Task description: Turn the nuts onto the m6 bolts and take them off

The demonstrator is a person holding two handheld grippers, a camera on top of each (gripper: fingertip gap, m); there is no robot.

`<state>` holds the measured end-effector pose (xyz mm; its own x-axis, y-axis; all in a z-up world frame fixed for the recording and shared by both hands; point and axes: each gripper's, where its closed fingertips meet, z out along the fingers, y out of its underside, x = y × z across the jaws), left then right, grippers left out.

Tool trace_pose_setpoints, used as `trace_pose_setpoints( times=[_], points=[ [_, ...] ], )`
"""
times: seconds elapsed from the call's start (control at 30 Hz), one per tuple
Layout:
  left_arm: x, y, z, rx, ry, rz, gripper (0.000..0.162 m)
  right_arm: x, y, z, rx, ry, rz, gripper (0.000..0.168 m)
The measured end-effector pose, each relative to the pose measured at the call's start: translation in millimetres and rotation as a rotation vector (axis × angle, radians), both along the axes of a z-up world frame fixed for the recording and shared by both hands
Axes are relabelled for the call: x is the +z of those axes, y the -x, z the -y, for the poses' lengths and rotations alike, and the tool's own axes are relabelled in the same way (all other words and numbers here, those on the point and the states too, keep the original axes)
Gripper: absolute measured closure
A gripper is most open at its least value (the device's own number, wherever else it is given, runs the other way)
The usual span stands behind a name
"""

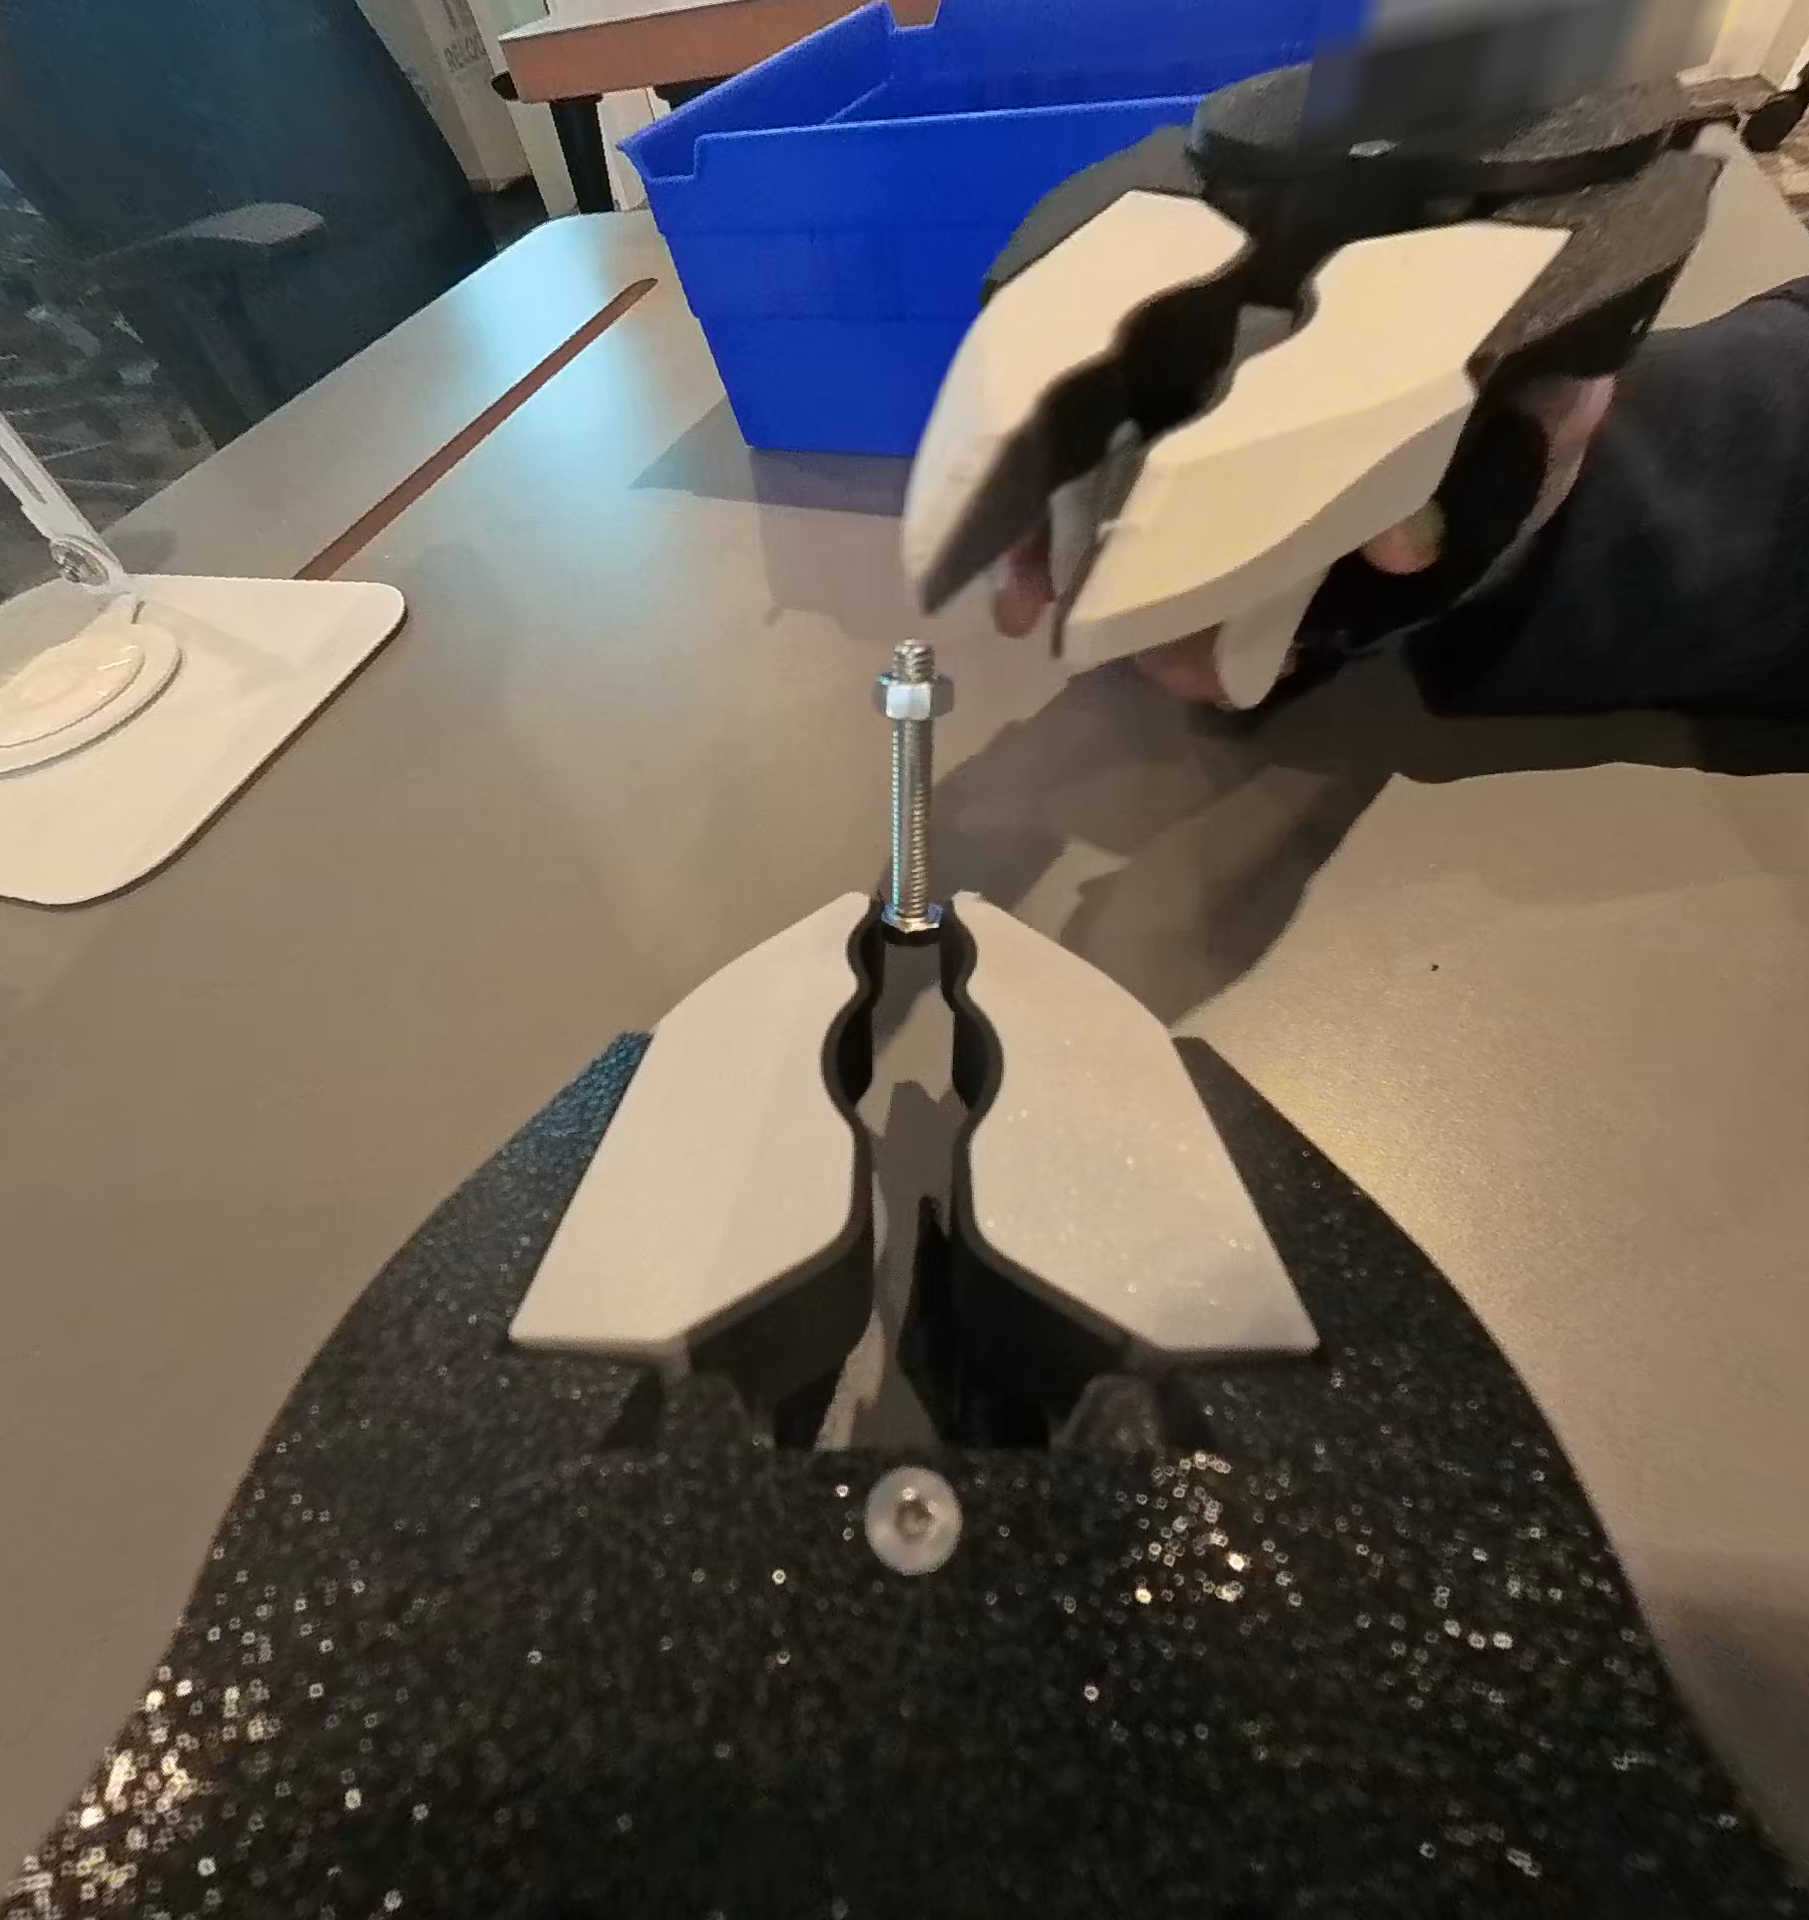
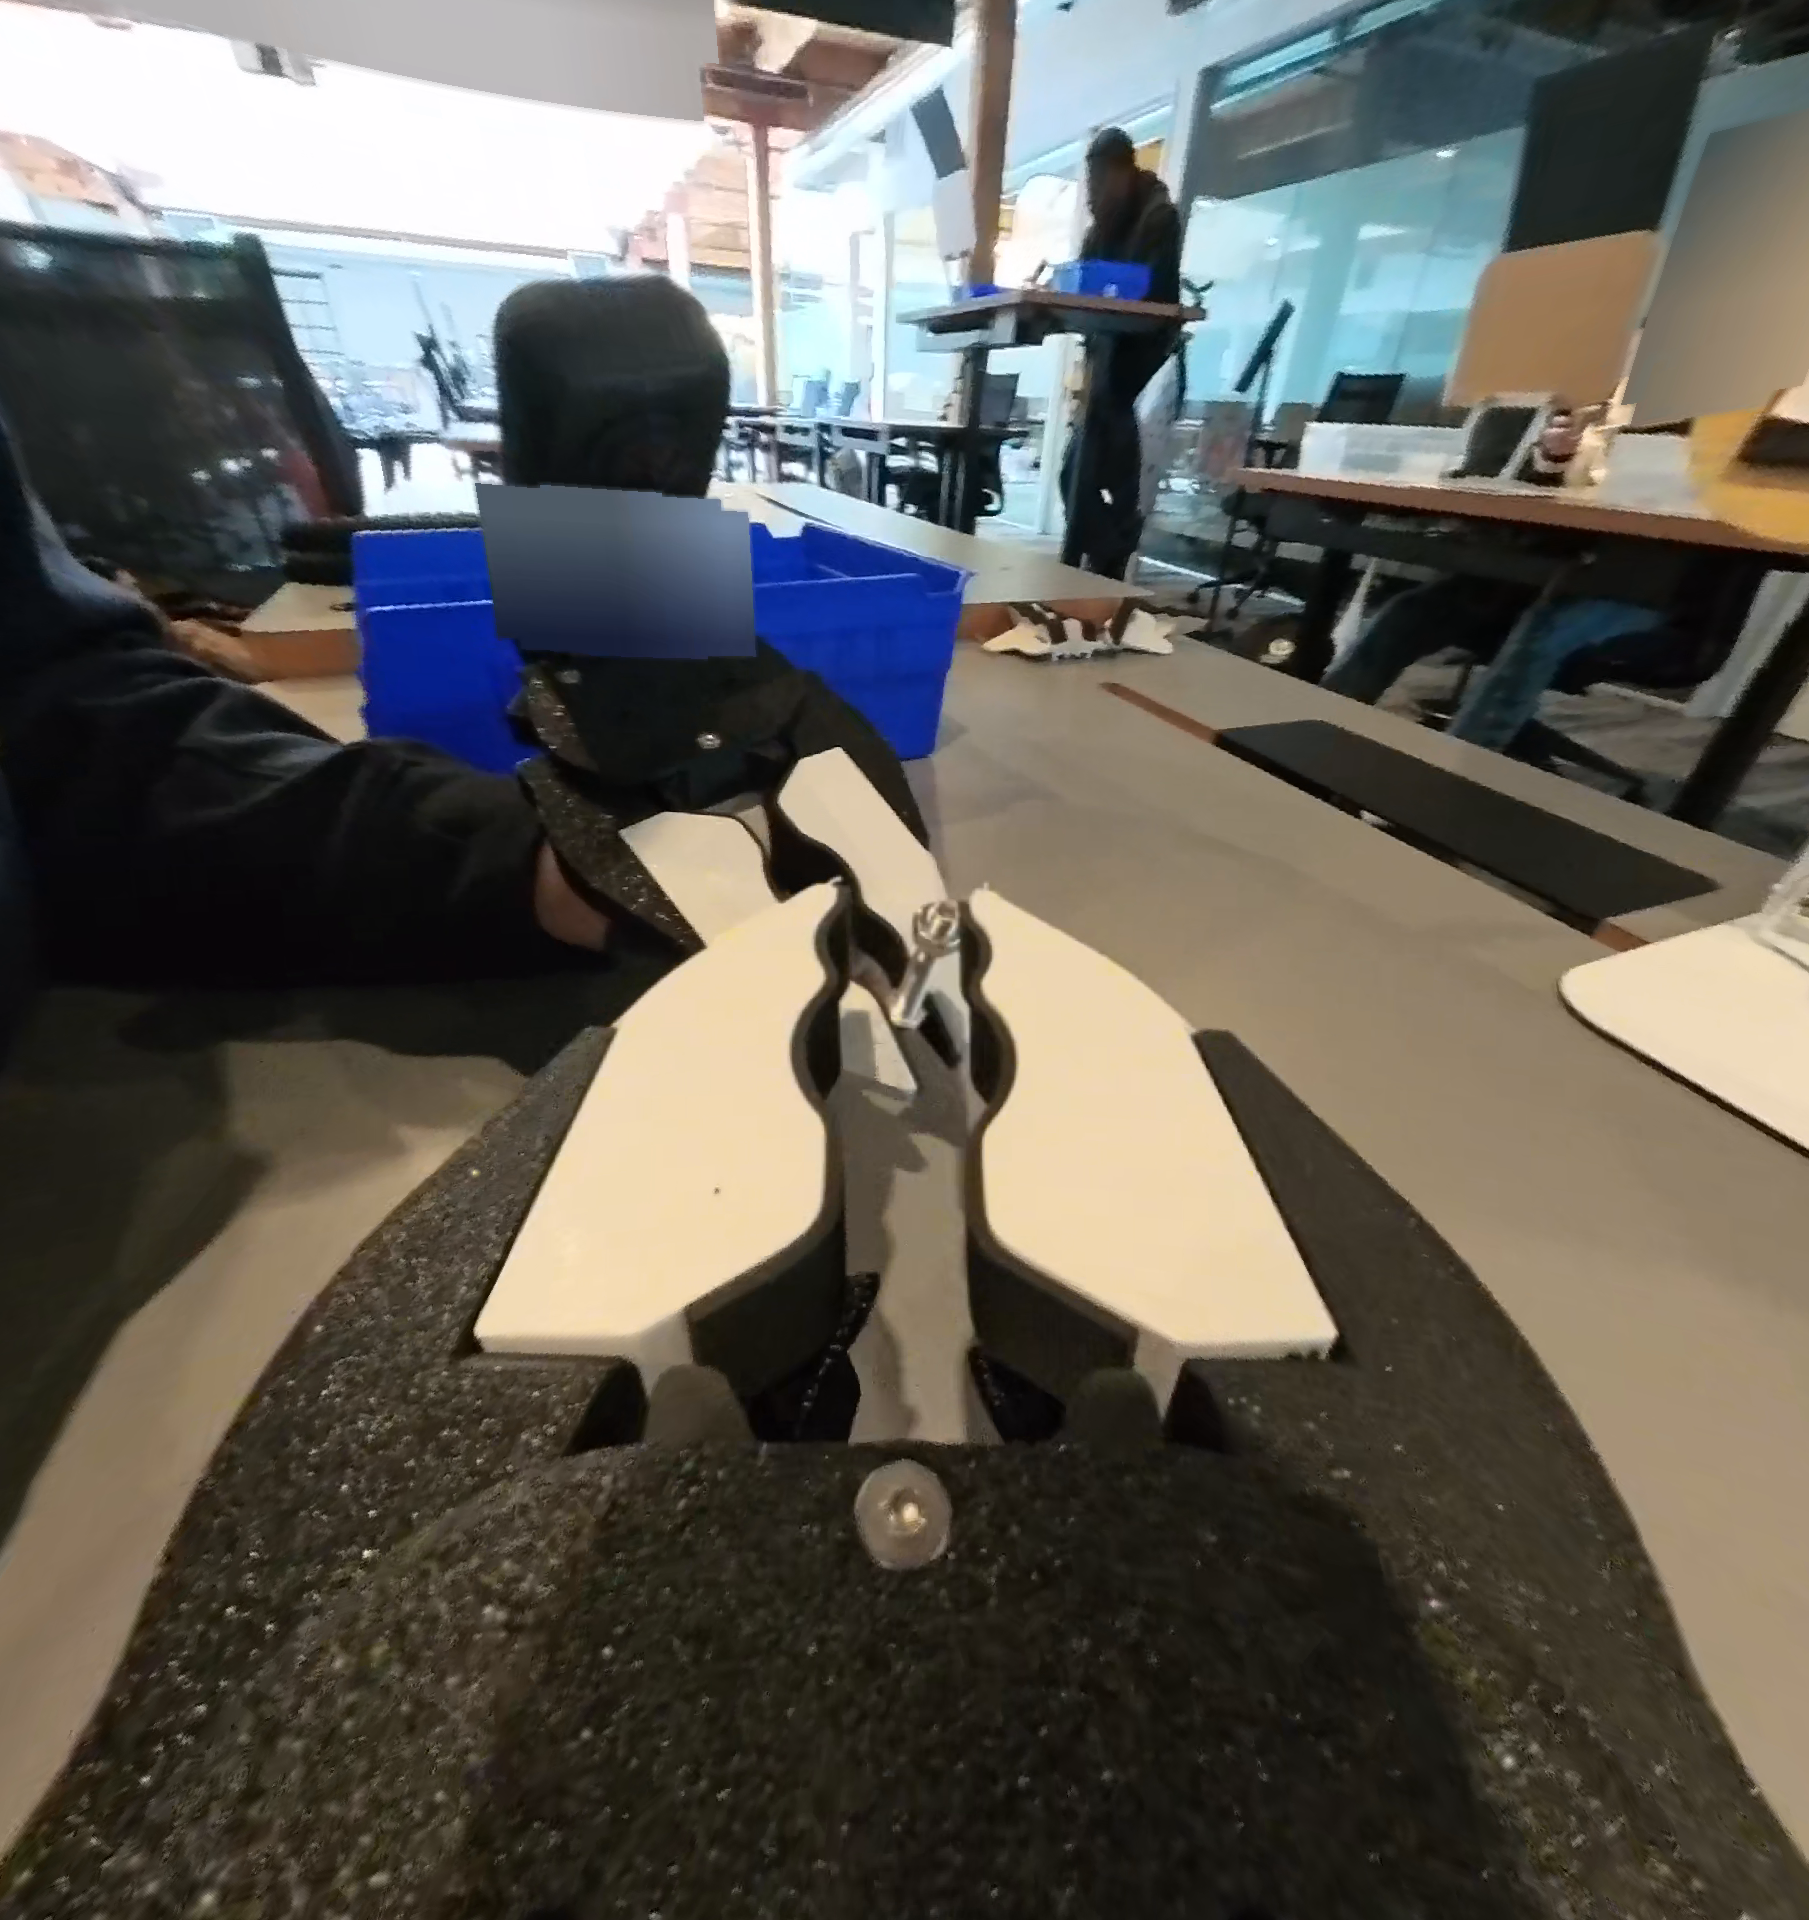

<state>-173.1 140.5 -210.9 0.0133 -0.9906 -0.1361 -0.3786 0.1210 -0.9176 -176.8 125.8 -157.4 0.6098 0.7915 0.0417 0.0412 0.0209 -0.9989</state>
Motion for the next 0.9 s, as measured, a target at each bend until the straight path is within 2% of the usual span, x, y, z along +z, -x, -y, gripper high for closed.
trace_pose_setpoints(
  times=[0.1, 0.17, 0.23, 0.3, 0.37, 0.57, 0.7, 0.73, 0.8, 0.9],
  points=[
    [0, 0, 0, 0.0, 0.0, 0.0, 0.152, -7, 1, -5, -0.033, 0.012, 0.038, 0.141],
    [0, 0, 0, 0.0, 0.001, 0.001, 0.152, -10, 4, -4, -0.023, 0.017, 0.056, 0.142],
    [0, 0, 0, 0.0, 0.0, 0.001, 0.152, -14, 6, -1, 0.01, 0.036, 0.073, 0.146],
    [0, 0, 0, 0.0, 0.002, 0.001, 0.152, -14, 11, 10, 0.102, 0.064, 0.074, 0.16],
    [0, 0, 0, 0.0, 0.001, 0.001, 0.152, -10, 11, 14, 0.132, 0.069, 0.04, 0.161],
    [0, 0, 0, 0.0, 0.001, 0.001, 0.152, -12, 2, -4, -0.013, 0.042, 0.06, 0.14],
    [0, 0, 0, 0.0, 0.0, 0.0, 0.152, -15, 6, -3, -0.003, 0.029, 0.085, 0.138],
    [0, 0, 0, 0.0, 0.001, 0.001, 0.152, -14, 9, 1, 0.025, 0.025, 0.082, 0.139],
    [0, 0, 0, 0.0, 0.004, 0.002, 0.152, -11, 15, 15, 0.127, 0.017, 0.068, 0.158],
    [0, 0, 0, 0.0, 0.001, 0.001, 0.152, -6, 10, 13, 0.11, 0.015, 0.042, 0.159]
  ],
)
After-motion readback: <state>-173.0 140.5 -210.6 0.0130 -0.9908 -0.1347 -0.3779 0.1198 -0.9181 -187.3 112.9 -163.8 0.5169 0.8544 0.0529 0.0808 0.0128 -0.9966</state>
